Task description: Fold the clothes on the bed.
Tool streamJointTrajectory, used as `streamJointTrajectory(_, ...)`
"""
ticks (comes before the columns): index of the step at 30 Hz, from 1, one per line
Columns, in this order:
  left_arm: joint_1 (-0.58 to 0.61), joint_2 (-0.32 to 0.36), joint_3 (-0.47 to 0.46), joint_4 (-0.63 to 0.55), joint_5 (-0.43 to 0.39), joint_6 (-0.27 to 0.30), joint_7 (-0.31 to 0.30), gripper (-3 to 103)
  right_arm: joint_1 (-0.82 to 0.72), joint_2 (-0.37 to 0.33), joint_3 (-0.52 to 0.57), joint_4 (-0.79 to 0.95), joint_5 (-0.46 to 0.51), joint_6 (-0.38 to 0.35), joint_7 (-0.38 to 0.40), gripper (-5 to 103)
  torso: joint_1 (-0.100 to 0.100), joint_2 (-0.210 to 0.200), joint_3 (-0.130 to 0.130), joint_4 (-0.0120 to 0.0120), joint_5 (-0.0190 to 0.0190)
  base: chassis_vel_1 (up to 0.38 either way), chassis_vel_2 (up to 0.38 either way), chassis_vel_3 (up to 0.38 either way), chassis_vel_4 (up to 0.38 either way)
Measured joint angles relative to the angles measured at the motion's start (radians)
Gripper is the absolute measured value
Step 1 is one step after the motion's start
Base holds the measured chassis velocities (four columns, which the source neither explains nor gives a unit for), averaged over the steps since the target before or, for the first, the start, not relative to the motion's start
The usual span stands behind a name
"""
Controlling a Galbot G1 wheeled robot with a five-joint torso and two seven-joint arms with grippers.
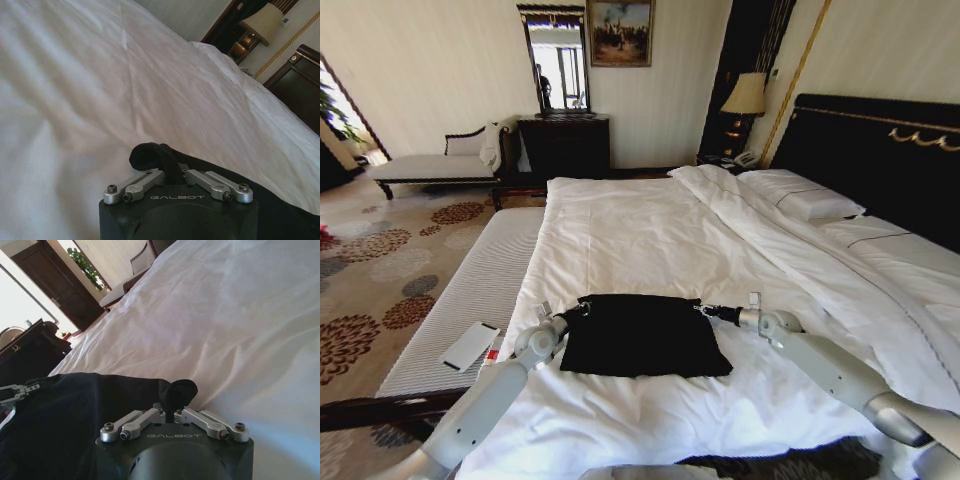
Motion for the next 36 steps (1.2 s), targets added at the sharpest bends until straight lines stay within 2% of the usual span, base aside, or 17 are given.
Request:
streamJointTrajectory(7, 0.006, -0.002, 0.013, -0.004, 0.019, -0.004, -0.004, 2, 0.005, -0.007, -0.005, -0.02, -0.026, 0.008, -0.035, 2, 0.0, 0.0, 0.0, 0.0, 0.0, 0.0, 0.0, 0.0, 0.0)
streamJointTrajectory(15, 0.021, 0.013, -0.006, -0.034, 0.023, -0.01, -0.008, 2, -0.003, -0.007, 0.015, 0.021, -0.026, 0.026, -0.029, 2, 0.0, 0.0, 0.0, 0.0, -0.0001, 0.0, 0.0, 0.0, 0.0)
streamJointTrajectory(25, 0.064, 0.086, -0.062, -0.201, 0.062, -0.049, 0.012, 2, -0.112, -0.071, 0.23, 0.245, -0.052, 0.041, 0.014, 2, 0.0, 0.0, 0.0, 0.0002, -0.0001, 0.0, 0.0, 0.0, 0.0)
streamJointTrajectory(32, 0.09, 0.127, -0.114, -0.319, 0.031, -0.055, -0.011, 2, -0.278, -0.151, 0.409, 0.41, -0.037, 0.04, 0.046, 2, 0.0, 0.0, 0.0, -0.0008, -0.0001, 0.0, 0.0, 0.0, 0.0)
streamJointTrajectory(36, 0.117, 0.152, -0.141, -0.363, 0.024, -0.057, -0.014, 2, -0.324, -0.173, 0.456, 0.466, -0.021, 0.048, 0.057, 2, 0.0, 0.0, 0.0, 0.0, -0.0001, 0.0, 0.0, 0.0, 0.0)
